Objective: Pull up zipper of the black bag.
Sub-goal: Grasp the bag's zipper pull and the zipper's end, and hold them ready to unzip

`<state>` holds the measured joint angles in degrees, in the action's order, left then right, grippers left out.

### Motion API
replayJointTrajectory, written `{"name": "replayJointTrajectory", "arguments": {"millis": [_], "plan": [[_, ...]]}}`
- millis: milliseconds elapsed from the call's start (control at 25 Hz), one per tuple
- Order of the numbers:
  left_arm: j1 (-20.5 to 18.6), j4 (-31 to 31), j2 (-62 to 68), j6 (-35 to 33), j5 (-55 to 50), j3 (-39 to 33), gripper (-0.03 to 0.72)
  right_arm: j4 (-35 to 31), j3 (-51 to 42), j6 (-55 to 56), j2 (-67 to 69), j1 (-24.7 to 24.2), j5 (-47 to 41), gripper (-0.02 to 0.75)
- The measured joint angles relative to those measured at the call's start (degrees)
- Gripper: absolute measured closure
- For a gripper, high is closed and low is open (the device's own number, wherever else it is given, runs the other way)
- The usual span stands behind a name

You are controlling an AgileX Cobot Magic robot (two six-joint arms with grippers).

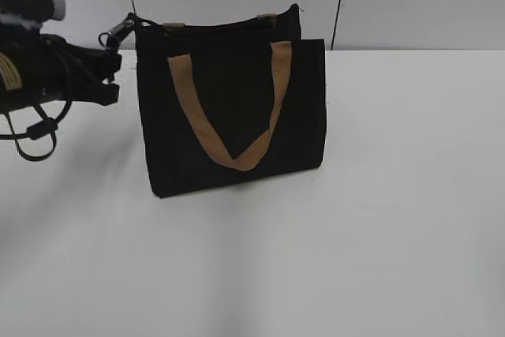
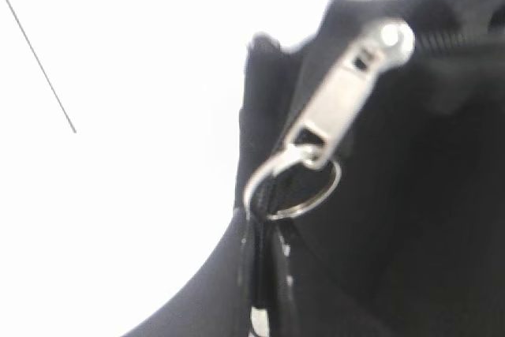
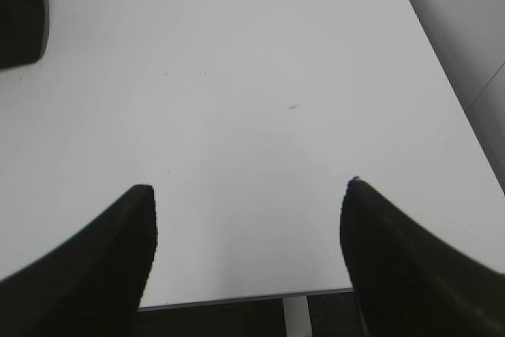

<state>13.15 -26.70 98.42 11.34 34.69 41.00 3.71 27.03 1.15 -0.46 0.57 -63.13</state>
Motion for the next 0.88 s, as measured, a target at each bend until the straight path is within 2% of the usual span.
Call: {"name": "replayJointTrajectory", "arguments": {"millis": [320, 520, 880], "plan": [[0.0, 0.2, -10.5, 0.0, -5.5, 0.0, 0.687, 0.0, 0.0, 0.0, 0.0, 0.0, 0.1, 0.183], [0.0, 0.2, -12.7, 0.0, -9.0, 0.0, 0.688, 0.0, 0.0, 0.0, 0.0, 0.0, 0.1, 0.183], [0.1, 0.1, -14.6, 0.0, -8.6, 0.0, 0.688, 0.0, 0.0, 0.0, 0.0, 0.0, 0.1, 0.183]]}}
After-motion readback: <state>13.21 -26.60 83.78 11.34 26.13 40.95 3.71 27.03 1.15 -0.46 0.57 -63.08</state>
